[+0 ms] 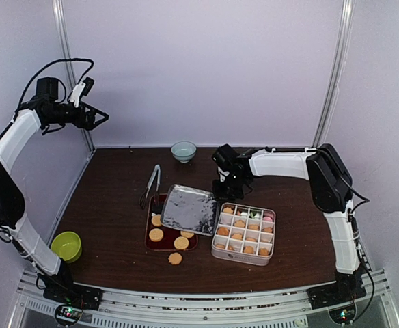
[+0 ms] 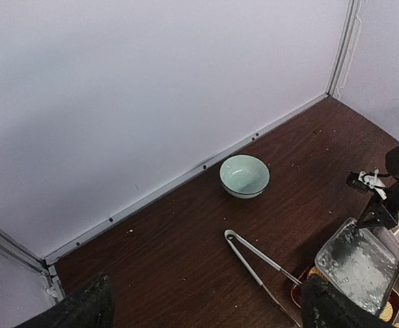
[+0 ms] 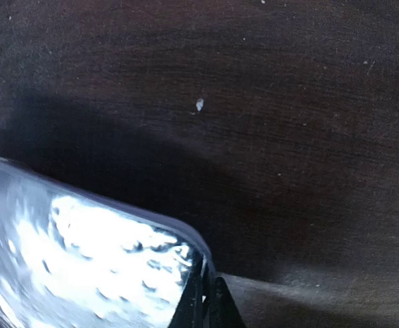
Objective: Pack the cookies
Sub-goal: Pick up the box lid from the plate, then pass from the right arm to the left, then move the packing box to the center of the board.
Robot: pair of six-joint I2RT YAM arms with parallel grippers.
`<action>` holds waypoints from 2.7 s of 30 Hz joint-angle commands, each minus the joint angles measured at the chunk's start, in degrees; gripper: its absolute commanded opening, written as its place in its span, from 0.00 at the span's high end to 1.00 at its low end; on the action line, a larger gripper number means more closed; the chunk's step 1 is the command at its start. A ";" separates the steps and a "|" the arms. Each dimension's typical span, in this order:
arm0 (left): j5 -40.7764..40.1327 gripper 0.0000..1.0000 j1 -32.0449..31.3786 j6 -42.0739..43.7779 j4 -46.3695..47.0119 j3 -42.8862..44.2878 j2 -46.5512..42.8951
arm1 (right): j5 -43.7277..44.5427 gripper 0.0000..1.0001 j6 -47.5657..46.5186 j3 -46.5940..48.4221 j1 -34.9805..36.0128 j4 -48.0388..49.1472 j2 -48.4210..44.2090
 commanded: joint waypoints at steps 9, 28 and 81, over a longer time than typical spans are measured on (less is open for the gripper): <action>6.14 0.02 -4.93 7.81 -9.24 -7.12 -0.90 | -1.97 1.00 2.17 -0.83 1.01 6.76 -4.90; 16.45 0.04 -17.46 -8.49 -5.23 -16.57 -1.15 | 19.39 1.00 1.63 -7.46 6.98 24.02 -25.03; -2.03 1.00 -21.17 -0.43 -7.78 -3.59 -1.40 | 31.46 0.35 5.17 -36.32 4.13 -10.67 -52.99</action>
